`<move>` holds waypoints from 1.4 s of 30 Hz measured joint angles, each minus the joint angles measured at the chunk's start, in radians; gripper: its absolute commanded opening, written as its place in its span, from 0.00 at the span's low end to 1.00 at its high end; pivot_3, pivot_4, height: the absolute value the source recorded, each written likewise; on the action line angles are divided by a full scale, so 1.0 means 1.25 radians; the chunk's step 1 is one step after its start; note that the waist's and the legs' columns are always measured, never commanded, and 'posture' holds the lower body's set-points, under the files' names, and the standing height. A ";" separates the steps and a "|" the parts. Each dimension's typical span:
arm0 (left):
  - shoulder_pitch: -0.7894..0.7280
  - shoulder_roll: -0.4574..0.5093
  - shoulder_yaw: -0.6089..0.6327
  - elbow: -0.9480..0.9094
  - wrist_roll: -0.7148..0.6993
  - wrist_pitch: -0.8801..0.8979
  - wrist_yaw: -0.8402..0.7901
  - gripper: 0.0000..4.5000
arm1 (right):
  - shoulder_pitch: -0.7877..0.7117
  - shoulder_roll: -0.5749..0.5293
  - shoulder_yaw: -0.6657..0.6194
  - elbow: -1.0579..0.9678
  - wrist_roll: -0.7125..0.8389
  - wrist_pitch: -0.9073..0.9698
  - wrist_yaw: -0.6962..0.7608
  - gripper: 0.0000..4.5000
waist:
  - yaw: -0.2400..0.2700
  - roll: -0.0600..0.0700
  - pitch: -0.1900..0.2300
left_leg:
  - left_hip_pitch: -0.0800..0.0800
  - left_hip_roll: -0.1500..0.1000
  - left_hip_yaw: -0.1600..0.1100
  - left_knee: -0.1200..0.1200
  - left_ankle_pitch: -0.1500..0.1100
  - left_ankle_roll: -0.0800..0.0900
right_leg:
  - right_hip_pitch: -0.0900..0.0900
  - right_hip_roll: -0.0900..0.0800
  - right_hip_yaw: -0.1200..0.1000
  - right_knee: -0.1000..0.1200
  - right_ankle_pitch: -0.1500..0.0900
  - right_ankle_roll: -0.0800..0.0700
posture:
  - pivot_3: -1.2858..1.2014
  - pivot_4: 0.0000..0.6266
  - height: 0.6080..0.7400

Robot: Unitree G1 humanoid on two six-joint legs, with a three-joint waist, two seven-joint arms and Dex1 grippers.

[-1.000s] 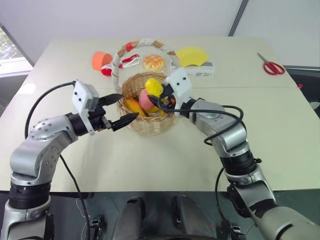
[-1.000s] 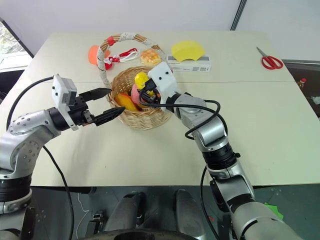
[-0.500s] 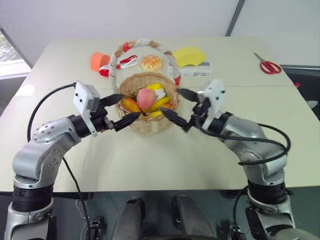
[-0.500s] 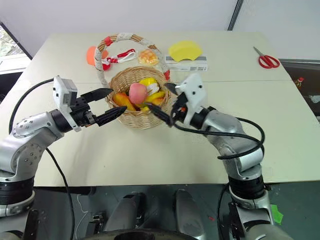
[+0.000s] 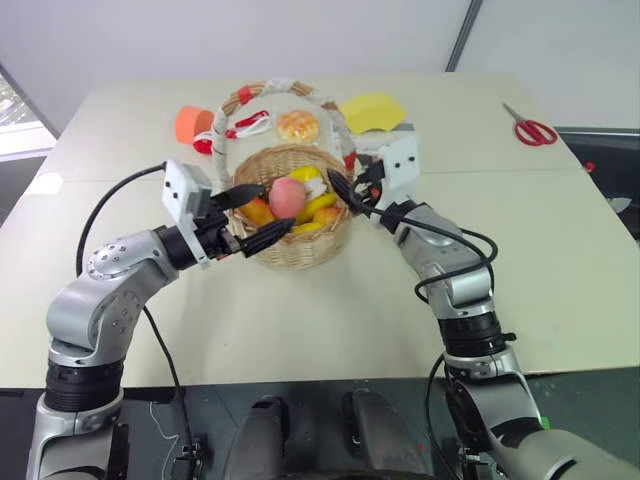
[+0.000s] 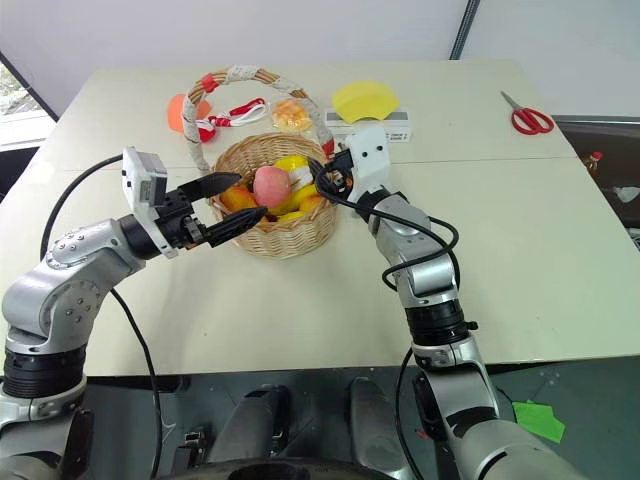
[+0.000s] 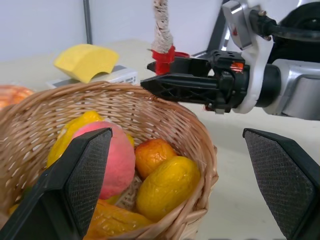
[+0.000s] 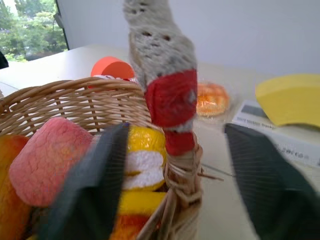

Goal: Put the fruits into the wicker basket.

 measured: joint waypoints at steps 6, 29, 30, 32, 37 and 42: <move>0.006 -0.005 -0.002 -0.013 -0.001 0.000 0.006 1.00 | 0.005 0.001 -0.010 0.002 -0.008 -0.012 -0.004 0.00 | -0.001 0.000 0.000 | 0.000 0.000 0.000 0.000 0.000 0.000 | 0.000 0.000 0.000 0.000 0.000 0.000 | 0.52 0.24 1.00; -0.089 -0.065 -0.098 0.125 0.072 -0.062 -0.034 1.00 | 0.116 -0.215 -0.388 0.047 -0.010 -0.056 -0.158 0.64 | -0.002 0.001 0.000 | 0.001 0.000 0.005 0.000 0.000 0.000 | 0.000 0.002 0.001 0.001 0.000 0.000 | 0.52 0.24 1.00; -0.089 -0.065 -0.098 0.129 0.073 -0.064 -0.034 1.00 | 0.118 -0.220 -0.392 0.043 -0.010 -0.053 -0.161 0.75 | -0.001 0.001 0.000 | 0.001 0.000 0.004 0.000 0.000 0.000 | 0.000 0.002 0.001 0.001 0.000 0.000 | 0.52 0.24 1.00; -0.087 -0.064 -0.097 0.134 0.075 -0.070 -0.033 1.00 | 0.136 -0.240 -0.400 0.022 -0.008 -0.041 -0.160 0.75 | 0.002 0.001 0.000 | 0.000 0.000 0.004 0.000 0.000 0.000 | 0.000 0.001 0.001 0.001 0.000 0.000 | 0.52 0.24 1.00; -0.056 -0.036 -0.067 0.147 0.091 -0.072 -0.018 1.00 | 0.246 -0.300 -0.438 -0.064 0.047 -0.015 -0.075 0.75 | 0.005 0.001 0.000 | 0.000 0.000 0.004 0.000 0.000 0.001 | 0.000 0.001 0.001 0.000 0.000 0.000 | 0.52 0.24 1.00; 0.018 -0.009 0.005 0.211 0.119 -0.082 0.018 1.00 | 0.398 -0.356 -0.425 -0.173 0.129 -0.007 0.104 0.75 | -0.004 0.002 -0.001 | 0.002 0.001 0.003 0.000 0.000 0.001 | 0.001 0.002 0.002 0.001 0.000 0.000 | 0.52 0.24 1.00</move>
